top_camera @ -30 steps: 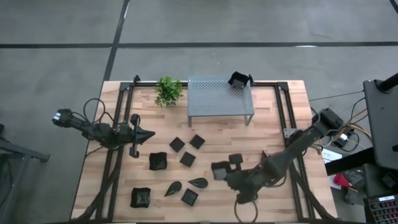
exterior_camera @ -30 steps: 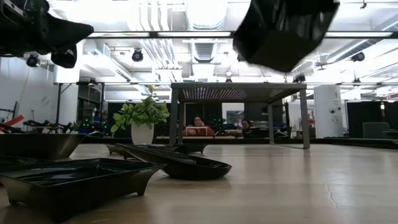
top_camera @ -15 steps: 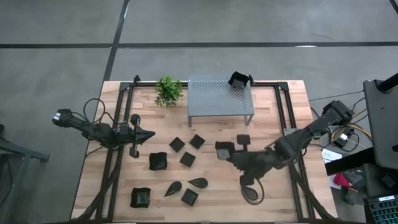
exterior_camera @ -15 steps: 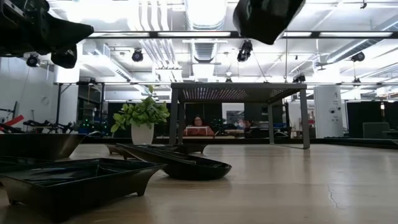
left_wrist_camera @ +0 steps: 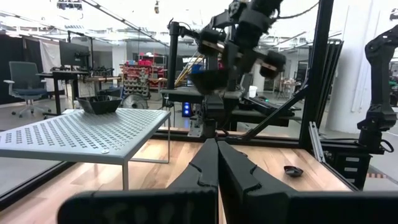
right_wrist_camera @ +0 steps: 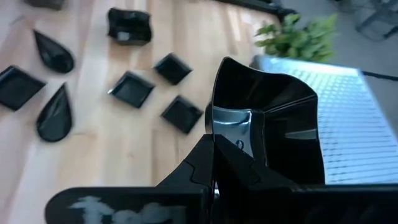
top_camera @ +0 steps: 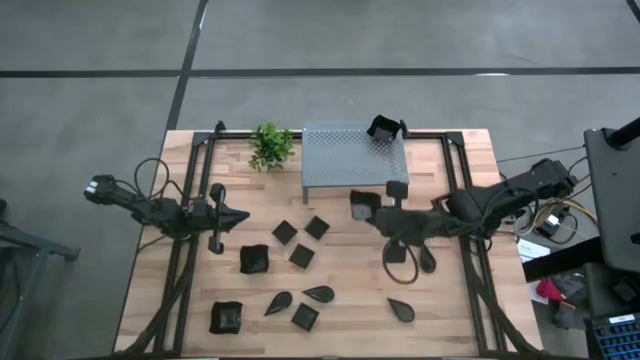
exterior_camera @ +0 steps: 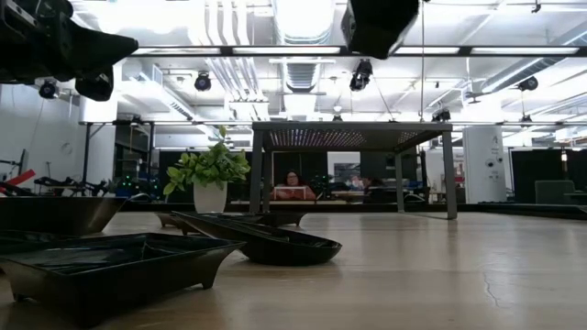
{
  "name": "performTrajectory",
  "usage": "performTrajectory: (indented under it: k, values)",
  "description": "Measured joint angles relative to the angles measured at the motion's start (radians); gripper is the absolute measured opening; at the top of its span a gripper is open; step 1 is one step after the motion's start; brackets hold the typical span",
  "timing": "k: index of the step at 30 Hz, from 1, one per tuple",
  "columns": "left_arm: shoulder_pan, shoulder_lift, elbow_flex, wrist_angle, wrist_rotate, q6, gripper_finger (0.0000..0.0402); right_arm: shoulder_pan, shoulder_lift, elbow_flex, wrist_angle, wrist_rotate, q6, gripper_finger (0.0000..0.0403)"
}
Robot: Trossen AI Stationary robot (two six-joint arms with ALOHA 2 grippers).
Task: Pick & Place Mini shaped plates
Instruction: Stack the distorted square plate on top of the other distorted square plate on the shelf
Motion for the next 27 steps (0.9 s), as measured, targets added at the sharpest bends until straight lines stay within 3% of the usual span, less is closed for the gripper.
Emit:
performTrajectory:
  k: [8, 27]
  values:
    - [0.000, 0.000, 0.000, -0.003, 0.000, 0.000, 0.0000, -0.124, 0.016, 0.102, -0.074, -0.004, -0.093, 0.0008]
    - [0.000, 0.000, 0.000, -0.008, 0.000, 0.000, 0.0000, -0.494, 0.016, 0.178, -0.162, -0.088, -0.262, 0.0008]
